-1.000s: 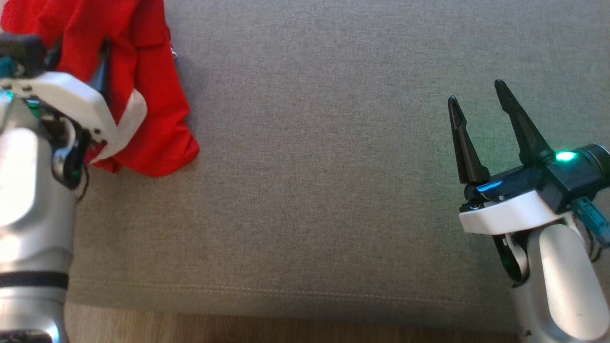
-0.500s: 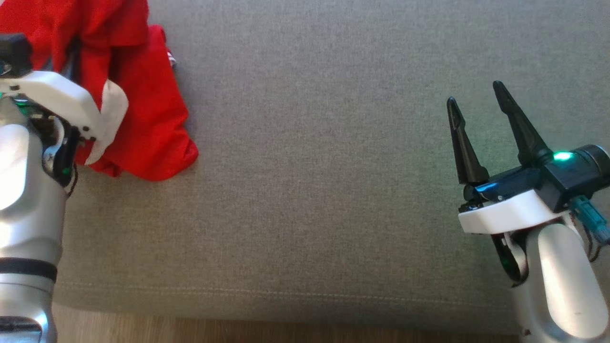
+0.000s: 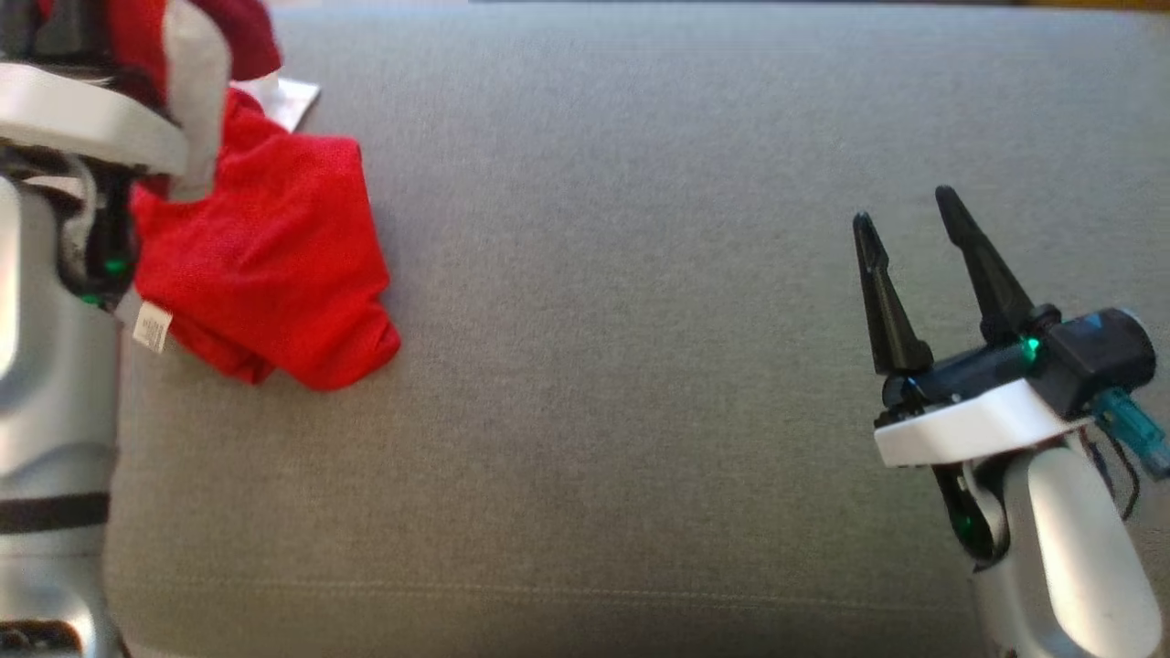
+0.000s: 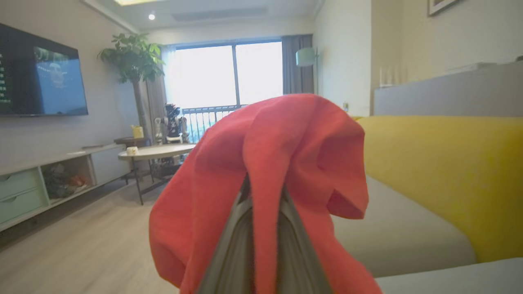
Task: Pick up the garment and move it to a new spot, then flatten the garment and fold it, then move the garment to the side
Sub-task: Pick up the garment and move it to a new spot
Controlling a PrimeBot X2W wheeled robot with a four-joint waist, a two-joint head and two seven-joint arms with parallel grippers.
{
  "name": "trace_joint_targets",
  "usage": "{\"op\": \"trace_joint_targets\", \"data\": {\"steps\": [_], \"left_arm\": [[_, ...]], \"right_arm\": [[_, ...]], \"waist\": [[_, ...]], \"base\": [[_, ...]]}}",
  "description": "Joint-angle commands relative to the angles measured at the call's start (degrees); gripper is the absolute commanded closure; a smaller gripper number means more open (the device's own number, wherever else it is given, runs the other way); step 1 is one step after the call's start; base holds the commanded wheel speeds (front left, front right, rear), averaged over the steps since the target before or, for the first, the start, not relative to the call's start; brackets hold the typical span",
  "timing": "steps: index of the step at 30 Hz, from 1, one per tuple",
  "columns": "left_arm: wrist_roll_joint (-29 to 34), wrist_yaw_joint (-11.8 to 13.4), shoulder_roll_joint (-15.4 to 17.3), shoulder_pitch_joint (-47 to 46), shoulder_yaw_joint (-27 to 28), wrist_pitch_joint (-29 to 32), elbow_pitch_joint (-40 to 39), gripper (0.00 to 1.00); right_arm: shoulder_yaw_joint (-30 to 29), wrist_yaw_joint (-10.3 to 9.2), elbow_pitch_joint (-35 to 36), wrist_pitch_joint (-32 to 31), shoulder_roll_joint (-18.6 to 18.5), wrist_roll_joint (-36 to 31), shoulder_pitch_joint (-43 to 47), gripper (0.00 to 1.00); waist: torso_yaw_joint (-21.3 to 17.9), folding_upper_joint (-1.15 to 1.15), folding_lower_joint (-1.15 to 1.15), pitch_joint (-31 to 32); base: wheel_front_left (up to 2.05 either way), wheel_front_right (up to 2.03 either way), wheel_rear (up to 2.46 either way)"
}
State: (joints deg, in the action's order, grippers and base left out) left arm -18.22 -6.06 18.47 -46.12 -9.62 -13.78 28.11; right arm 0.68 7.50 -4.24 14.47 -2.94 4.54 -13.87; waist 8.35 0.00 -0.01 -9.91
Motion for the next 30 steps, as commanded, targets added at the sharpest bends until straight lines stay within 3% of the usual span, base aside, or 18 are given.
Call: {"op": "trace_joint_targets", "data": {"steps": [1, 9, 15, 21, 29, 30], "left_arm": [[-0.7, 0.1, 1.1, -0.5, 1.1, 0.4, -5.2, 1.0], [-3.0, 1.5, -5.7, 2.5, -3.9, 7.8, -19.4, 1.0], [-2.3, 2.9, -10.1, 3.1, -8.1, 9.7, -22.1, 1.0], [1.9, 5.4, -13.0, 2.1, -13.0, 7.5, -17.6, 1.0], [5.5, 8.9, -15.1, 1.5, -19.5, 2.4, -1.9, 1.0], [5.9, 8.9, -15.2, 1.6, -20.6, 2.2, 0.5, 0.6]], "right_arm": [[1.1, -0.01, 1.5, 0.5, 0.1, 0.9, 0.4, 0.0], [-0.4, -0.01, 2.8, 0.5, 0.1, 2.3, -0.8, 0.0], [-1.5, -0.01, 4.9, 0.5, 0.1, 3.1, -2.5, 0.0], [-1.6, -0.01, 8.1, 0.5, 0.1, 5.5, -4.3, 0.0], [-0.3, -0.01, 11.4, 0.5, 0.1, 8.3, -5.1, 0.0], [-0.2, -0.01, 11.6, 0.5, 0.1, 8.5, -5.1, 0.0]], "waist": [[-1.9, 0.0, 0.01, 2.6], [-8.7, 0.0, 0.01, 2.5], [-14.8, 0.0, 0.01, -0.4], [-22.5, 0.0, 0.01, -4.8], [-30.5, 0.0, 0.01, -8.6], [-31.1, 0.0, 0.01, -8.8]], "base": [[0.0, 0.0, 0.0], [0.0, 0.0, 0.0], [0.0, 0.0, 0.0], [0.0, 0.0, 0.0], [0.0, 0.0, 0.0], [0.0, 0.0, 0.0]]}}
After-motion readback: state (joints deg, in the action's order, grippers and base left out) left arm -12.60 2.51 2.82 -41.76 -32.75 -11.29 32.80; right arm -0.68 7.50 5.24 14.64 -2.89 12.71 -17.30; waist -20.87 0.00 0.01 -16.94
